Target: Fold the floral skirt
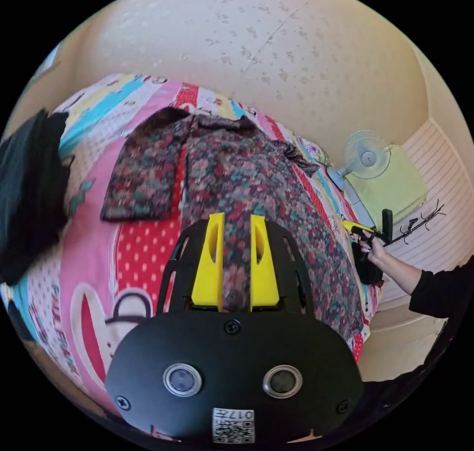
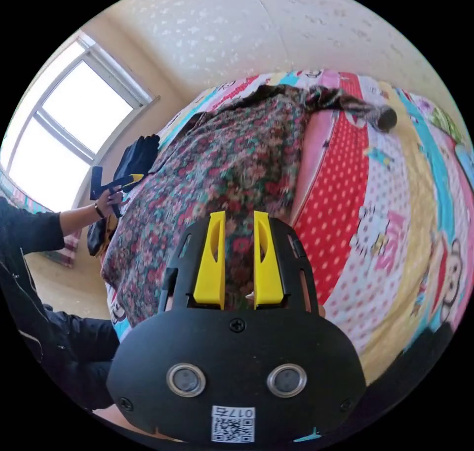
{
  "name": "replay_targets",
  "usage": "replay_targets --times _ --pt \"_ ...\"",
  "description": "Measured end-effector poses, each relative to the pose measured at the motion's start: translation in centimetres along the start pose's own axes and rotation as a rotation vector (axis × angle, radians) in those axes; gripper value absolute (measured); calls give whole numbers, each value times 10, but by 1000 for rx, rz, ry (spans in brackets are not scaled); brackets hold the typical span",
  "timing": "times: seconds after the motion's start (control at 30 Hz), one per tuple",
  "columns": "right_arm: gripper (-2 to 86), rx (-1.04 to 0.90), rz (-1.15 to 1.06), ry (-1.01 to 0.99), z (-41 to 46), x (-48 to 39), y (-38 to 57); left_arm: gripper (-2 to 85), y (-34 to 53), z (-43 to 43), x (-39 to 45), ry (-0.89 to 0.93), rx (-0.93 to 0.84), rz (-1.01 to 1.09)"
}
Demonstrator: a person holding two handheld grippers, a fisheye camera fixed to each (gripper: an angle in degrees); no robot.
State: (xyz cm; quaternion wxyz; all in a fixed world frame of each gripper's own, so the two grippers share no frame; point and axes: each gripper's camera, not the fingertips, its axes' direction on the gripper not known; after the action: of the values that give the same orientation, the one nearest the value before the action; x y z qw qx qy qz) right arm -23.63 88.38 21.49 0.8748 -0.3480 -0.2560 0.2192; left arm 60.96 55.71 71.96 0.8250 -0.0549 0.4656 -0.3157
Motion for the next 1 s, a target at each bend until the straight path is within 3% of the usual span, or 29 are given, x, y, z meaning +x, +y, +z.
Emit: replay_targets --times 0.1,0.27,0.4,0.53,0.77,0.9,1.0 --pt "132 40 55 -10 -18 -6 71 98 73 -50 -3 -52 25 -67" --pt "142 -44 120 -5 -50 7 129 123 132 -101 30 -173 -100 83" --pt "139 -159 163 -53 -71 29 153 127 171 -112 50 -105 -252 11" --pt "144 -234 207 -113 -65 47 170 149 200 -102 71 -43 -268 -17" --pt "126 -13 422 -276 -56 82 194 146 223 -61 82 24 -187 -186" --pt "84 6 459 -321 -51 79 202 95 230 -61 91 -22 -127 -240" --pt "43 13 474 -390 -59 80 201 48 226 -69 79 92 -186 -355"
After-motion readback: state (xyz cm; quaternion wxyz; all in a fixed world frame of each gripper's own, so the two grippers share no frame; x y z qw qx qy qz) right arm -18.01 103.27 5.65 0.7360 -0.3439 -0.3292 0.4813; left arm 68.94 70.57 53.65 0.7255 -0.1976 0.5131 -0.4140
